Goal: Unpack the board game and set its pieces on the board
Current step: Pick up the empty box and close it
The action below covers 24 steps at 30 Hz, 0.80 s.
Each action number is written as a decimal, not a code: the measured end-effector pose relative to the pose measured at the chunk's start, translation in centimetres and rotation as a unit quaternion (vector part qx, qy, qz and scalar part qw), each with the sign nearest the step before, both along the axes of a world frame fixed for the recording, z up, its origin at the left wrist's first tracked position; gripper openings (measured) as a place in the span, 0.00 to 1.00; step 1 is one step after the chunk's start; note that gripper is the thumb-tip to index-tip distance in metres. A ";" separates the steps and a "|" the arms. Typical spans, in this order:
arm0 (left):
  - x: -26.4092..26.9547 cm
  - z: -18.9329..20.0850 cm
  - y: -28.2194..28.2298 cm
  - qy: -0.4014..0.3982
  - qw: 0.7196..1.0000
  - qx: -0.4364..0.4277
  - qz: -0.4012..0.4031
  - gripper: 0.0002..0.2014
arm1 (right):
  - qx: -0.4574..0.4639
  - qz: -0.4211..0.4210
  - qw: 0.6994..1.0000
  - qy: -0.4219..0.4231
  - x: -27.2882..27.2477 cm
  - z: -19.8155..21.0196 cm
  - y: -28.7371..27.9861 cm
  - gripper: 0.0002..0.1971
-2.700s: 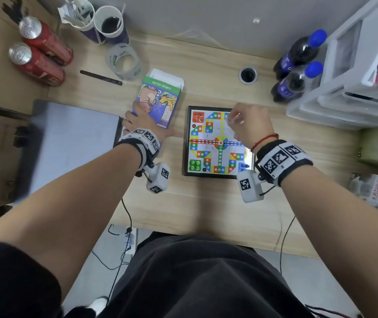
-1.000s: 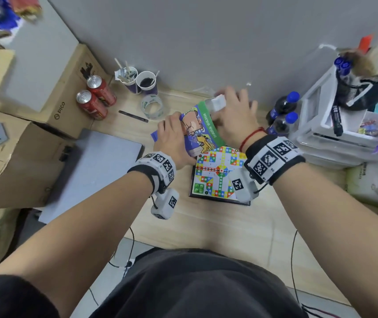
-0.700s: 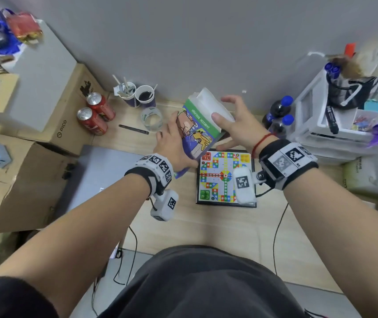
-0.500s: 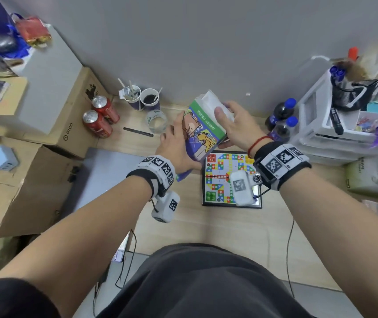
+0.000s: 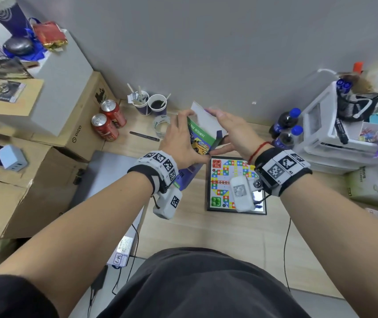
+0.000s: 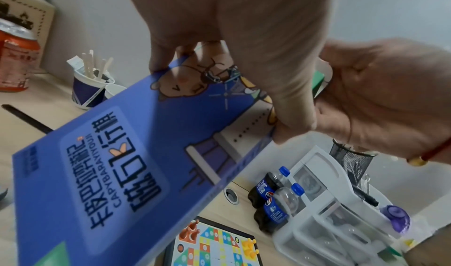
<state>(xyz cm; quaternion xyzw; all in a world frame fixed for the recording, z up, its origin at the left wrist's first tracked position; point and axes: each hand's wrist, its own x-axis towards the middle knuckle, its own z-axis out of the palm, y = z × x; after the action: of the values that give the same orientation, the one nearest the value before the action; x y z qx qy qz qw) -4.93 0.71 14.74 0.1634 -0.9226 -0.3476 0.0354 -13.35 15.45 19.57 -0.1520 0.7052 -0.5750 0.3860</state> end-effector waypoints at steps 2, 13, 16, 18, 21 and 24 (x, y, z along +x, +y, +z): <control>0.0 0.0 0.0 -0.001 1.000 0.003 0.007 0.53 | -0.014 -0.003 1.000 -0.002 -0.3 -0.2 0.3 0.15; -1.0 0.8 1.2 0.002 1.000 0.001 0.001 0.68 | 0.025 -0.045 0.984 0.168 0.4 -1.3 0.3 0.14; -1.1 1.0 1.7 -0.007 1.000 0.008 0.011 0.66 | 0.070 -0.023 0.975 0.208 0.4 -1.6 0.4 0.15; -1.1 1.2 1.7 -0.009 0.999 0.020 0.025 0.63 | 0.089 0.023 0.961 0.260 0.4 -2.1 0.4 0.17; -1.1 1.2 1.6 -0.011 0.999 0.021 0.028 0.56 | 0.103 0.087 0.931 0.338 0.1 -2.5 0.7 0.22; -0.9 0.8 1.6 -0.020 0.999 0.014 0.023 0.51 | 0.111 0.128 0.929 0.329 -0.7 -2.6 0.8 0.21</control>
<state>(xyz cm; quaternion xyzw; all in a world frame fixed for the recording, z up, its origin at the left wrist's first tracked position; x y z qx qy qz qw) -5.86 2.35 15.54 0.1920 -0.9141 -0.3564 0.0222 -14.02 16.25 16.98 -0.3782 0.8262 -0.3567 0.2169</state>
